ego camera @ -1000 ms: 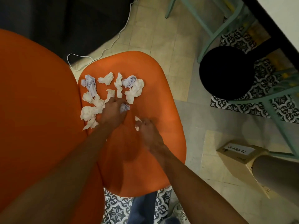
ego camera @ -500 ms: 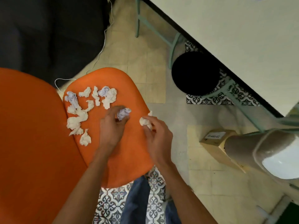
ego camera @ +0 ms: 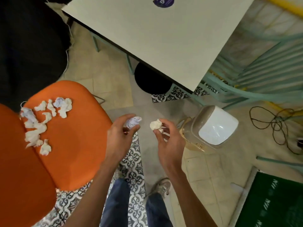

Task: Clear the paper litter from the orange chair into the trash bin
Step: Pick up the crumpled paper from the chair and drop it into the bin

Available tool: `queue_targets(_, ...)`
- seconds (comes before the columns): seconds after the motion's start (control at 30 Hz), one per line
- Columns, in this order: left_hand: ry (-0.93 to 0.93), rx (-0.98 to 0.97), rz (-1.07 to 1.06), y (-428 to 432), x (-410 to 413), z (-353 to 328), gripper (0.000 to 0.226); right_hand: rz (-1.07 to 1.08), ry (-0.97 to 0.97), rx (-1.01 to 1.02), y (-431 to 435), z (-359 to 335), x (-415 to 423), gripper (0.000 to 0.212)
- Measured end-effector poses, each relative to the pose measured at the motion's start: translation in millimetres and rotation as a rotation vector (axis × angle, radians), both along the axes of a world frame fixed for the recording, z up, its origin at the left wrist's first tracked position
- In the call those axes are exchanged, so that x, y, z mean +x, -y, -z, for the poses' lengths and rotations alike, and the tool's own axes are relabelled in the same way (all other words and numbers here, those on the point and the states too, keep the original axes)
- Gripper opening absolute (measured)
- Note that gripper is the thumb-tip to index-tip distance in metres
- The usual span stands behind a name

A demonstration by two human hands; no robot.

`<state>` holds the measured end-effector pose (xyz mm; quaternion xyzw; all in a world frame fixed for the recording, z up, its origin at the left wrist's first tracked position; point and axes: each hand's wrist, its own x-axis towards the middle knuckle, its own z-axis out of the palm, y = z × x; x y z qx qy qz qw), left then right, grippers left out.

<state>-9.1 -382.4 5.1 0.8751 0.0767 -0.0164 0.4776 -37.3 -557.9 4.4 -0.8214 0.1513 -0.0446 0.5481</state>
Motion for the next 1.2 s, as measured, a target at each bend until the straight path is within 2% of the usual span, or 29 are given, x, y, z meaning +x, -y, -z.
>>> queue_targets(0.27,-0.036,-0.022,0.167,127,-14,15,0.037,0.192,0.034,-0.116,133,23,-35,0.021)
queue_targets(0.53,-0.102,-0.001,0.263,187,-14,34,0.037,0.359,0.007,-0.262,213,74,-45,0.016)
queue_targets(0.6,-0.111,0.01,0.281,192,-14,41,0.038,0.33,-0.037,-0.315,226,90,-40,0.016)
queue_targets(0.7,-0.126,0.001,0.32,196,-13,54,0.037,0.259,-0.217,-0.496,240,113,-29,0.023)
queue_targets(0.83,-0.125,0.009,0.347,200,-9,69,0.038,0.083,-0.238,-0.684,250,133,-14,0.029)
queue_targets(0.97,-0.132,0.01,0.366,207,-4,80,0.04,-0.035,-0.262,-0.829,255,145,-6,0.046)
queue_targets(1.1,-0.097,-0.003,0.388,217,1,89,0.039,-0.078,-0.296,-0.908,257,152,-2,0.057)
queue_targets(1.2,-0.108,-0.012,0.406,225,6,95,0.039,-0.085,-0.308,-0.895,258,154,0,0.067)
